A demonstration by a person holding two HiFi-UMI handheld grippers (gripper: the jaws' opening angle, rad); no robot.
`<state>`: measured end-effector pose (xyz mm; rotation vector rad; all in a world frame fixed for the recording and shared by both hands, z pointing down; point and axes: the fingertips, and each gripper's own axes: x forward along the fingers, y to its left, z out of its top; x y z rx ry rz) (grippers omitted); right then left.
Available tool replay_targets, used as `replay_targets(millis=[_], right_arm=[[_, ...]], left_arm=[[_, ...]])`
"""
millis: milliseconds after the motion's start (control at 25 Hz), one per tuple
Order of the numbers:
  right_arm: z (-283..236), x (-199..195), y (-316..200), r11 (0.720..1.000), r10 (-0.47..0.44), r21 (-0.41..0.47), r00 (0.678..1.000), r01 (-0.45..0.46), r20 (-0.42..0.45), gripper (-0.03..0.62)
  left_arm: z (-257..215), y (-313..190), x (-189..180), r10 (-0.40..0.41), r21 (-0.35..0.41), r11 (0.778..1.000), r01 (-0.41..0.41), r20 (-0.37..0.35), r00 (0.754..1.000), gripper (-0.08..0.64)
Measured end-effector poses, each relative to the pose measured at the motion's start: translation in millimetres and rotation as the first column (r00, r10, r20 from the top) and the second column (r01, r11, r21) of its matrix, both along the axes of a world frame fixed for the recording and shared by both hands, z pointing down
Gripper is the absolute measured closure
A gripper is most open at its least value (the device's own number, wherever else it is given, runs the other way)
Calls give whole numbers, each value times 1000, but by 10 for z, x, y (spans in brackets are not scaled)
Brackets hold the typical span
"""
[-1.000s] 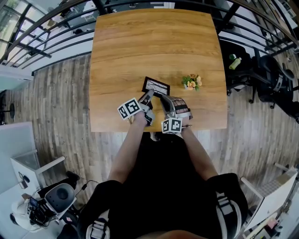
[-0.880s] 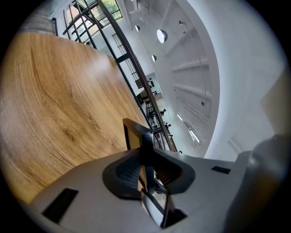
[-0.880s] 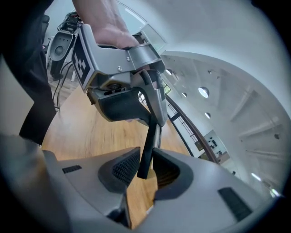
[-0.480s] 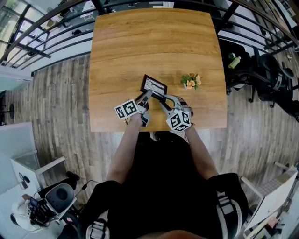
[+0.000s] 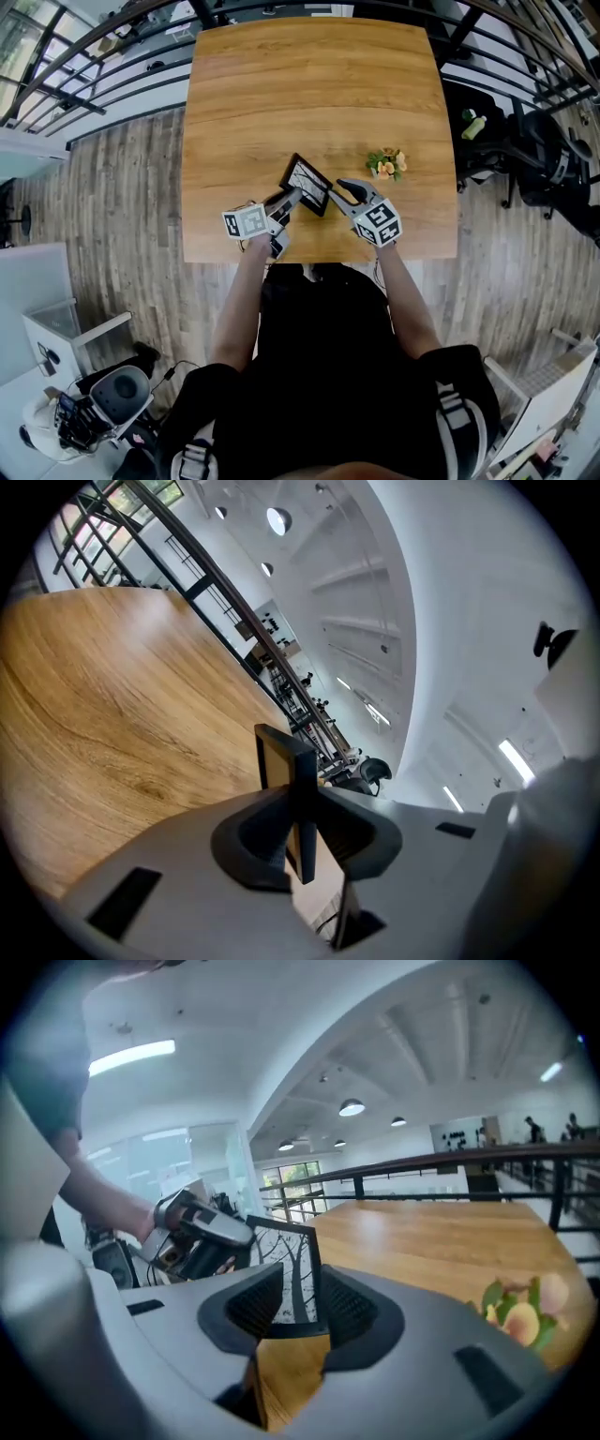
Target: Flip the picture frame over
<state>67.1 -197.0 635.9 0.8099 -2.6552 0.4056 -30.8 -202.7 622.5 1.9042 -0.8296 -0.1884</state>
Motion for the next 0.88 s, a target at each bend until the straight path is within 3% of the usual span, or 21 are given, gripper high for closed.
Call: replay_targets(millis=[120, 280, 440, 600, 880], right_arm=[[47, 43, -30, 995, 29, -95, 994, -19, 102, 456], [132, 24, 67, 980, -3, -196, 983, 39, 182, 442], [201, -23, 159, 958, -35, -269, 971, 100, 235, 425], [284, -84, 249, 937, -68, -315, 963, 151, 261, 425], [239, -133, 413, 874, -116, -389, 903, 291, 415, 451]], left_arm=[[-58, 102, -10, 72, 25, 997, -72, -21, 997, 466], [-119, 302, 40, 190, 56, 980, -189, -12, 982, 466], [-163, 421, 60, 251, 92, 964, -249, -9, 968, 466], [-246, 553, 106, 323, 122, 942, -314, -65, 944, 466], [-347, 672, 129, 403, 155, 911, -382, -132, 906, 466]])
